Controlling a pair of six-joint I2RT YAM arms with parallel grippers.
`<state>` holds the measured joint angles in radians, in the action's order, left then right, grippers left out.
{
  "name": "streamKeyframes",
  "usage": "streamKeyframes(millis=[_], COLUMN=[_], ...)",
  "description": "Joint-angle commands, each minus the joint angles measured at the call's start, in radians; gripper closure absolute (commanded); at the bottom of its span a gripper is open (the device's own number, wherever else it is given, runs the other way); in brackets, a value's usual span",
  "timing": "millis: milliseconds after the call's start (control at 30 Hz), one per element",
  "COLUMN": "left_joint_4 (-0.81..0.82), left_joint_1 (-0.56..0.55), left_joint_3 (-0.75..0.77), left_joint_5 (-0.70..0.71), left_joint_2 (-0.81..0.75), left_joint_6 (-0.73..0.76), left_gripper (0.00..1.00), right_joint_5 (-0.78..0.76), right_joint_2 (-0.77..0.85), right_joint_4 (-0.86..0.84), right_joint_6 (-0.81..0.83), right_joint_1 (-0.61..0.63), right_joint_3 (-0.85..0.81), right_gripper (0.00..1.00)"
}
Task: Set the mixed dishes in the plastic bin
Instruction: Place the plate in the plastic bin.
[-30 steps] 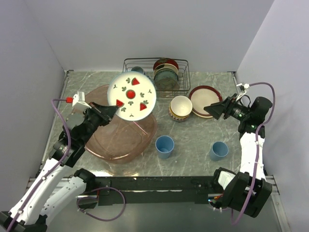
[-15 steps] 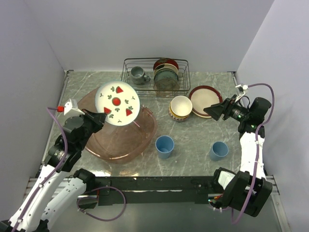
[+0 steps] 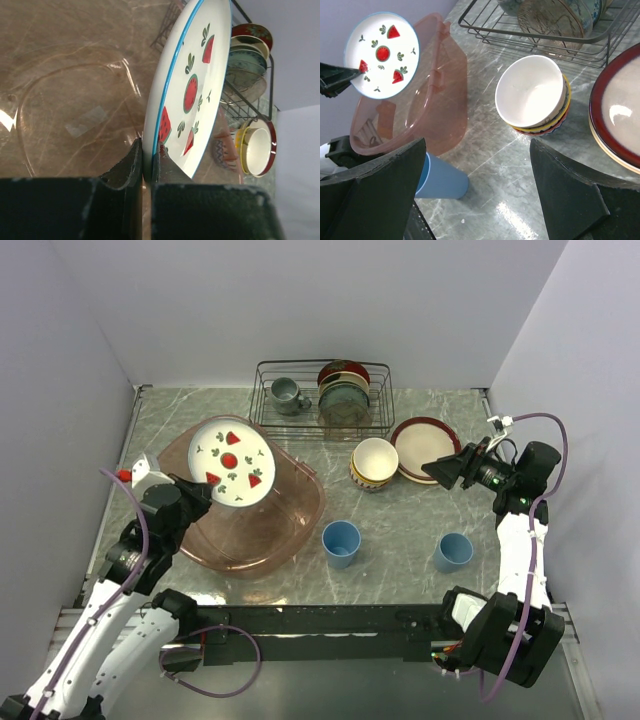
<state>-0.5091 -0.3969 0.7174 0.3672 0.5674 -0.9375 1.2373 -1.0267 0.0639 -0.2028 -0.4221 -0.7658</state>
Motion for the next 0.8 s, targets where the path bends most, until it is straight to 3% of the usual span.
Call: streamKeyframes(millis=[0,300,567,767], left_joint_4=[0.142,0.205,0.322,0.379], left_joint_1=[0.036,0.170,0.323,0.366], left_joint_3=[0.005,-0.097,-0.167,-0.185], left_joint_5=[0.027,-0.094,-0.292,-0.347], left_joint_2=[-0.005,0.035,0.126,0.187], left_joint_6=[-0.050,-0.061,-0.067,-0.072], left_gripper=[0.99,0.99,0.99,0.99], right_joint_5=[-0.007,-0.006,-0.009,-0.009], right_joint_2=[0.002,0.001,-0.001,-0.006], right_joint_4=[-0.013,-0.009,-0.006,-0.009], right_joint_6=[0.020,0.022,0.025,0.023], right_joint_1=[-0.006,-0.007,-0.006,-0.006], right_joint_3=[-0.003,-0.003,-0.004,-0.003], right_gripper=[0.08,0.08,0.08,0.08])
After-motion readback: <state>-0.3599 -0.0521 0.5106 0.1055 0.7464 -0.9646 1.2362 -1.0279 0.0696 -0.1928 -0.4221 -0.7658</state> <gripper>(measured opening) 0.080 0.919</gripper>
